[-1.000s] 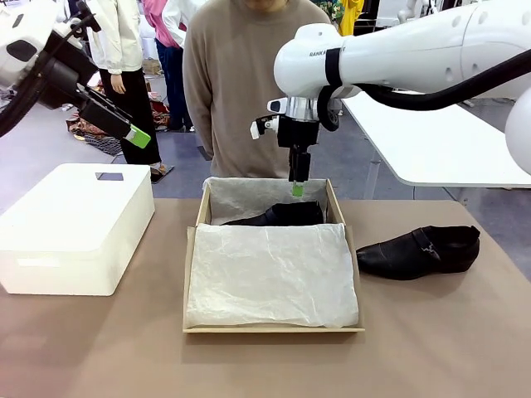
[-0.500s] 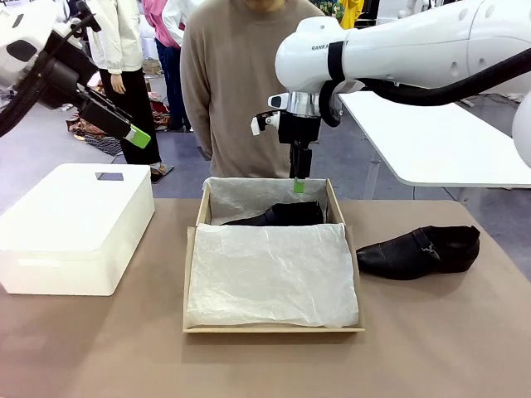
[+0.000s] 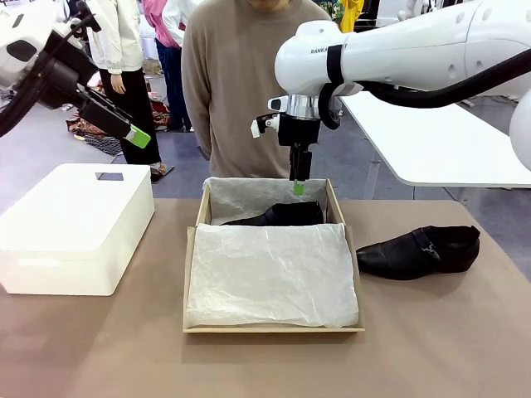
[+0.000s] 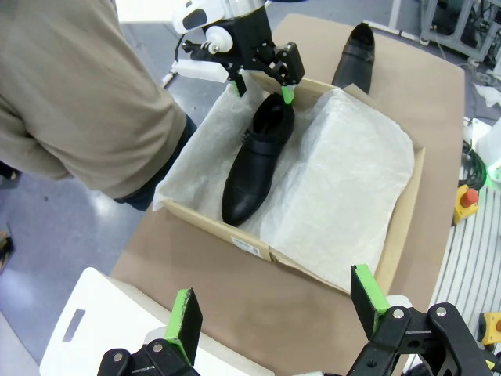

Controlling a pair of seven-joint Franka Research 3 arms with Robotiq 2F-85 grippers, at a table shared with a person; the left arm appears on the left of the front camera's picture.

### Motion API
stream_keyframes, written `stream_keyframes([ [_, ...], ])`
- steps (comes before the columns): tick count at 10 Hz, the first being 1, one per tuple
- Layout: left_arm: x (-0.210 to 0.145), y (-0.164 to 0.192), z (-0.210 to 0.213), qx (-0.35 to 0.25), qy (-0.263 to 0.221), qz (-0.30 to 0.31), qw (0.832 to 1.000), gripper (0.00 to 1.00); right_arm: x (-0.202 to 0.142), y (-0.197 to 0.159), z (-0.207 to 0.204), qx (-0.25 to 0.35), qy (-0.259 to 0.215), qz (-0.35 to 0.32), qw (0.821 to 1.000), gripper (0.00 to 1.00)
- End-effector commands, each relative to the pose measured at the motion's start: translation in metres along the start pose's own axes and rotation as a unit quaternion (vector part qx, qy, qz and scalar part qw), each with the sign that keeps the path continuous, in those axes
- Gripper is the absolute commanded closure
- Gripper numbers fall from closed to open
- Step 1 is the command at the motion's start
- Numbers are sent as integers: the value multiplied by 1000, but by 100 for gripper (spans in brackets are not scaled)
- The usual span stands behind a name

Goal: Pack the shoes into the box.
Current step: Place the other shoe of the Shoes into the Shoes Box.

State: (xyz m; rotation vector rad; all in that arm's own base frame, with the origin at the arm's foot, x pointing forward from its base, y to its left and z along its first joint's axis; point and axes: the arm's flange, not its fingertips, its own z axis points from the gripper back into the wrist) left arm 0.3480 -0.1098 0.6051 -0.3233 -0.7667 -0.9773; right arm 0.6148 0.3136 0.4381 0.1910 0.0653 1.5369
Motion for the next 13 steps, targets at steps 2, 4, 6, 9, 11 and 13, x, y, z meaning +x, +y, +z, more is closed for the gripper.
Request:
stream_keyframes([
  [2,0,1,1,-7,-5,-1,1000,0,-9,11,28,-13,-2,0,1000,0],
  [4,0,1,1,-7,-5,-1,1000,0,-29,25,50,-32,4,-1,999,0],
  [6,0,1,1,-7,-5,-1,1000,0,-62,45,67,-47,14,11,999,0],
  [9,0,1,1,-7,-5,-1,1000,0,-128,73,78,-92,43,-2,995,0],
  [11,0,1,1,-7,-5,-1,1000,0,-174,82,74,-117,49,-42,991,0],
  [13,0,1,1,-7,-5,-1,1000,0,-208,86,65,-130,28,-67,989,0],
])
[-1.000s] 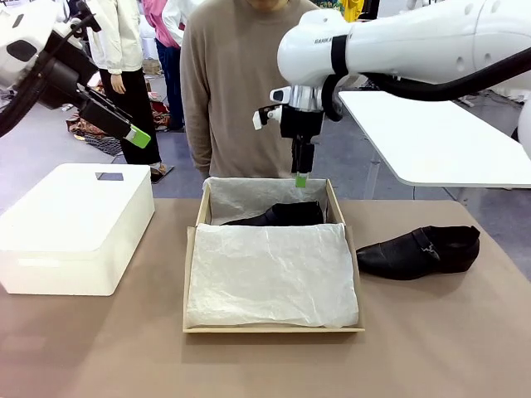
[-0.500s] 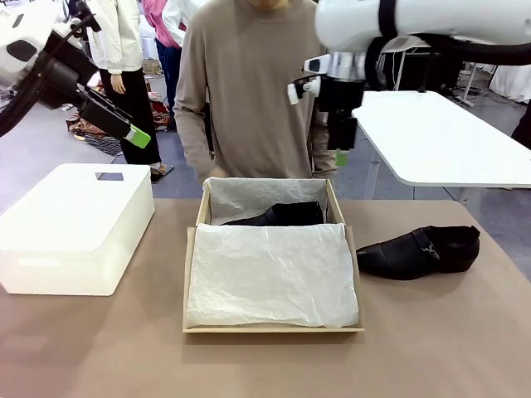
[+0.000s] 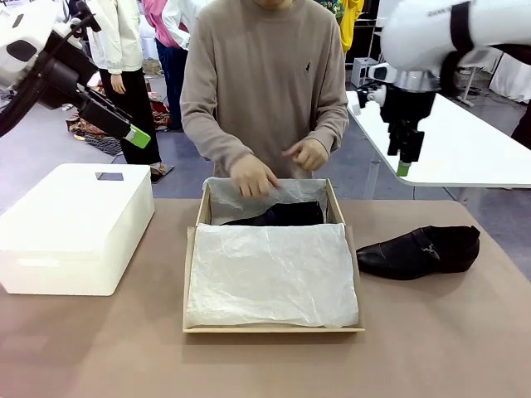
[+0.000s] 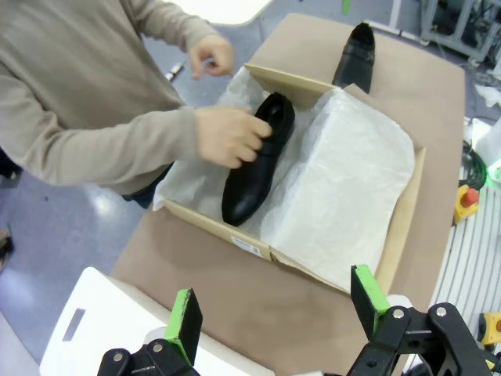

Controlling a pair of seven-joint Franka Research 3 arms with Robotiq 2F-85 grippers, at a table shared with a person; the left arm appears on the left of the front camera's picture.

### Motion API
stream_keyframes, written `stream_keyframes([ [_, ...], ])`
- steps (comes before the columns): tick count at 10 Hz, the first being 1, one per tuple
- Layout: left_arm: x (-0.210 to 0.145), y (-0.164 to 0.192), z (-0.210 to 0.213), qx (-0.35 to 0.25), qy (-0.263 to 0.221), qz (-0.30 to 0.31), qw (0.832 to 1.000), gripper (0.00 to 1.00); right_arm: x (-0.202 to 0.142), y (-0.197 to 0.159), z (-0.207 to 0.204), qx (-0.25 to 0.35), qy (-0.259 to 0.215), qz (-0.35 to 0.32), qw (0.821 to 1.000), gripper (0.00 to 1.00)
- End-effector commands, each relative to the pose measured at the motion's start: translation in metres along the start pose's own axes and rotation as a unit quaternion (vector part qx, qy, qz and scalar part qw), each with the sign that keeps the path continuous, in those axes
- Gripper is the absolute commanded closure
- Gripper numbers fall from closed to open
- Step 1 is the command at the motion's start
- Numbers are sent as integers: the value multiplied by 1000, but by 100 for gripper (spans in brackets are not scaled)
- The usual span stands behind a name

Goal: Pack the shoes into the box.
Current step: Place the other shoe of the Shoes into the Shoes Box.

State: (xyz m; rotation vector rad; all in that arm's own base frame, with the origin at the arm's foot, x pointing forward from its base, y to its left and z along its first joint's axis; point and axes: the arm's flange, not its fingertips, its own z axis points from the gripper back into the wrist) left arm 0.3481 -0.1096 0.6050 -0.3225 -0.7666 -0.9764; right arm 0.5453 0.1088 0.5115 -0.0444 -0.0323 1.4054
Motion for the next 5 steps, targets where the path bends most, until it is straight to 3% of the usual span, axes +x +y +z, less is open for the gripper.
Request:
stream_keyframes([
  [1,0,1,0,-8,-5,-1,1000,0,-20,12,-18,-14,-24,-9,1000,0],
  [3,0,1,0,-8,-5,-1,1000,0,-28,9,-28,0,-44,-14,999,0],
  [4,0,1,0,-8,-5,-1,1000,0,-24,4,-19,-3,-9,-23,1000,0],
  [5,0,1,0,-8,-5,-1,1000,0,-24,4,-19,-3,-9,-23,1000,0],
])
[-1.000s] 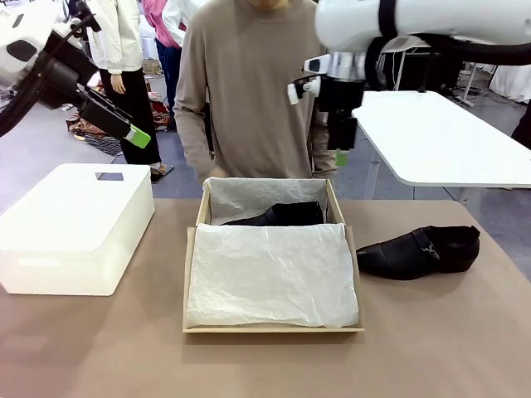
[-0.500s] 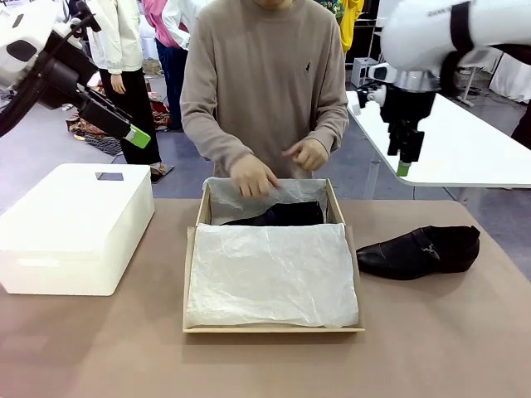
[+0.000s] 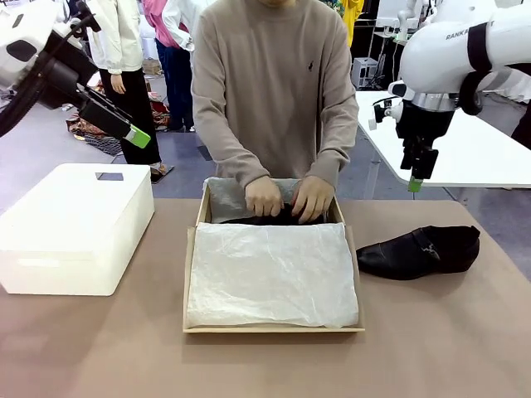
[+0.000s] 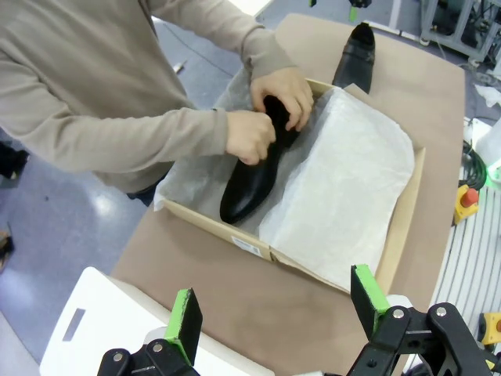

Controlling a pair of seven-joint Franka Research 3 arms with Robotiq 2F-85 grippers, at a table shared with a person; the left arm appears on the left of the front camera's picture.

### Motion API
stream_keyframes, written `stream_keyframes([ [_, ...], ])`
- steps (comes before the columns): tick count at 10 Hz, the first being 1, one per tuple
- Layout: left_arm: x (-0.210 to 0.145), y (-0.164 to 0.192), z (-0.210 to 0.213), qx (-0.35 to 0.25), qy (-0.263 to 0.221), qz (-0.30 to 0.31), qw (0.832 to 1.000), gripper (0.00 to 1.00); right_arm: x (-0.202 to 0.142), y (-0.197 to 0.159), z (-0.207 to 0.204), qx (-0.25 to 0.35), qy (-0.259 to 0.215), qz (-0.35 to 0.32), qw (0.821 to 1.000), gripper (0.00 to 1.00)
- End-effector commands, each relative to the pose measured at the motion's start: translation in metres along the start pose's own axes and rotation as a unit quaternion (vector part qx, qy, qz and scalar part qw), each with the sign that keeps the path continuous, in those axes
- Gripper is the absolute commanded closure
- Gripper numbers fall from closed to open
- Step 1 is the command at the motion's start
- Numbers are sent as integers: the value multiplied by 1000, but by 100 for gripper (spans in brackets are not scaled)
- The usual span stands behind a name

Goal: Pack the shoes into the box.
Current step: Place the other shoe of the Shoes into the Shoes Box.

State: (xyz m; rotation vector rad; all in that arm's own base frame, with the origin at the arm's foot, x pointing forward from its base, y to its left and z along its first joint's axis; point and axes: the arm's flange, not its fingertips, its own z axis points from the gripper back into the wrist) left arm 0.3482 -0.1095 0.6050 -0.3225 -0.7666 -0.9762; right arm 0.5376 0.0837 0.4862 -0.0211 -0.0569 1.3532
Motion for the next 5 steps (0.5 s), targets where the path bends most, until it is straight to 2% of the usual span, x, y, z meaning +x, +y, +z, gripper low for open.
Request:
stream_keyframes([
  [1,0,1,0,-8,-5,-1,1000,0,2,-1,7,-4,6,3,1000,0],
  [5,0,1,0,-8,-5,-1,1000,0,2,-1,7,-4,6,3,1000,0],
])
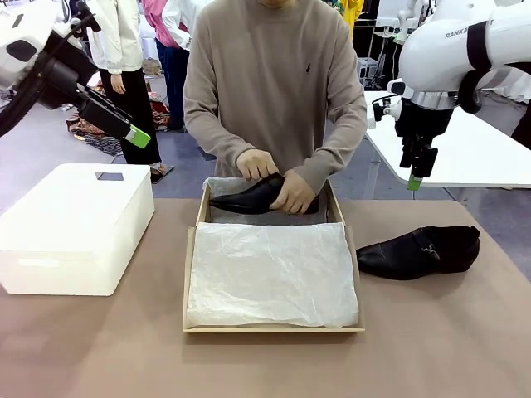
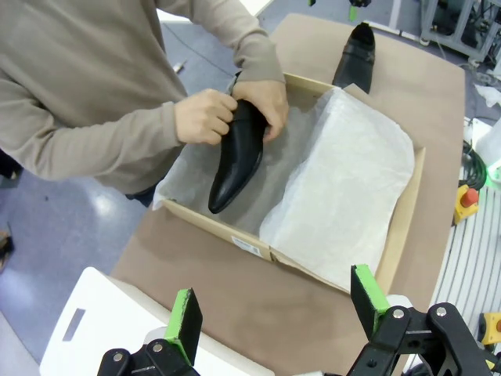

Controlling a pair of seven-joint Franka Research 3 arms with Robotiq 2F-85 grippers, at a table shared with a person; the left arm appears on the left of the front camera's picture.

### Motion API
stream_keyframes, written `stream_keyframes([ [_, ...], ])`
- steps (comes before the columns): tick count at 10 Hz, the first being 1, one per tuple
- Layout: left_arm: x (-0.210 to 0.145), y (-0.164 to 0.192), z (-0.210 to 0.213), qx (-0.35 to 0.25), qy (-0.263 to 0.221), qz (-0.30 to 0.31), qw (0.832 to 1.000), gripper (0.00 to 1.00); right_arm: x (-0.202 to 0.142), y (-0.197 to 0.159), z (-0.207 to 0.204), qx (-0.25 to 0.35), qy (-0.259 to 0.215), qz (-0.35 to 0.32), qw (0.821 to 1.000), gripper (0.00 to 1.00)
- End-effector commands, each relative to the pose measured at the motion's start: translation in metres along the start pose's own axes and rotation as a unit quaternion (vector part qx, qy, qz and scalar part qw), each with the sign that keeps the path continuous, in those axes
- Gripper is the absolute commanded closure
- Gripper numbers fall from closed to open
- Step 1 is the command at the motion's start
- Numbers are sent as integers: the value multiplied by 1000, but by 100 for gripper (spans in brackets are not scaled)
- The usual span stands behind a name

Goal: Pack the shoes into the box.
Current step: Place the other shoe of the Shoes into the Shoes Box.

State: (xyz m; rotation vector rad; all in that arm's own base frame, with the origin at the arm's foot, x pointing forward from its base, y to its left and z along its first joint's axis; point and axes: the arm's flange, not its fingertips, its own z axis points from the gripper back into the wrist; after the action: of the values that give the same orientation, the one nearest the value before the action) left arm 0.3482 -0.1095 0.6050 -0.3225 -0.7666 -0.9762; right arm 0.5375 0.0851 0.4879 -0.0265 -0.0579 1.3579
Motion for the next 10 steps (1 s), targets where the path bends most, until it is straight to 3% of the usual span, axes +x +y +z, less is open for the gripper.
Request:
stream_keyframes([
  [1,0,1,0,-8,-5,-1,1000,0,1,-1,5,-2,5,1,1000,0],
  [6,0,1,0,-8,-5,-1,1000,0,-3,-1,1,0,0,10,1000,0],
  [10,0,1,0,-8,-5,-1,1000,0,-61,-5,-1,-6,-3,13,1000,0],
])
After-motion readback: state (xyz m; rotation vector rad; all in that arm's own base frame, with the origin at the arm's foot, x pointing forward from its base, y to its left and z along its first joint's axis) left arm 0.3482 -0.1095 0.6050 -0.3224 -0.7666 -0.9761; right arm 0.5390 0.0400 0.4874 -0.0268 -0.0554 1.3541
